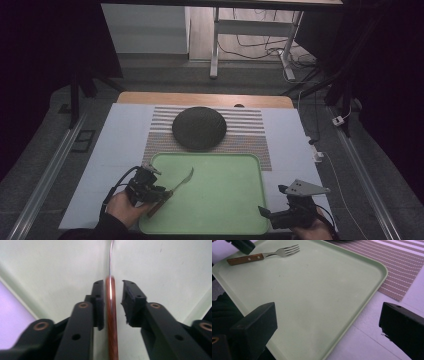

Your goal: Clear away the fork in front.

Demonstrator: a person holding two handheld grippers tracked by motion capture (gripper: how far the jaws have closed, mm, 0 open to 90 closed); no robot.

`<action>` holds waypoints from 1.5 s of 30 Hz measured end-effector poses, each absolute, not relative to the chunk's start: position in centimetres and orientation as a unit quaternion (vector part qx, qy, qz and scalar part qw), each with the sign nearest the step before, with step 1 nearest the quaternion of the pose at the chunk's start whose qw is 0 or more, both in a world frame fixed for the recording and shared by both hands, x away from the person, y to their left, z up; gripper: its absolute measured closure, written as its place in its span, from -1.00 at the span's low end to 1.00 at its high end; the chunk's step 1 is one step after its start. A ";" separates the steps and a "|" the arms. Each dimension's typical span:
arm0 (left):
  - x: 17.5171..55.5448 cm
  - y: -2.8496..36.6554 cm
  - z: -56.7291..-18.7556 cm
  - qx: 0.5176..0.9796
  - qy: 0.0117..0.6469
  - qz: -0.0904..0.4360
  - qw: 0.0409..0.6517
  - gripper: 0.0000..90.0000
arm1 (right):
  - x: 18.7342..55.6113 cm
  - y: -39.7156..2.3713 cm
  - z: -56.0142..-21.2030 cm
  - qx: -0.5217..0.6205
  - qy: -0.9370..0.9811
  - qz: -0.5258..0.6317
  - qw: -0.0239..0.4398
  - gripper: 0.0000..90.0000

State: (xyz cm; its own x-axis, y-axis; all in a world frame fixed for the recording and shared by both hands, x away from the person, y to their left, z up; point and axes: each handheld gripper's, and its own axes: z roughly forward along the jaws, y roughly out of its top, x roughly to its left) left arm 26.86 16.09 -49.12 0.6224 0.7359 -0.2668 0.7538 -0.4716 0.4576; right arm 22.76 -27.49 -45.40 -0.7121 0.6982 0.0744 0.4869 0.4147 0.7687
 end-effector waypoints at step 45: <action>32.4 7.7 -50.4 0.898 0.338 -0.010 0.283 0.97 | 22.9 -27.6 -45.5 0.363 0.833 0.400 0.116 -0.96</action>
State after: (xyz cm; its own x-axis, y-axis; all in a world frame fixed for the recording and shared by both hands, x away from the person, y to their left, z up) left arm 32.39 7.70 -50.39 0.7713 0.6008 -0.2099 0.6126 -0.6114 0.5009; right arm 22.94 -27.61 -45.54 -0.7089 0.6985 0.0979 0.5130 0.4153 0.7513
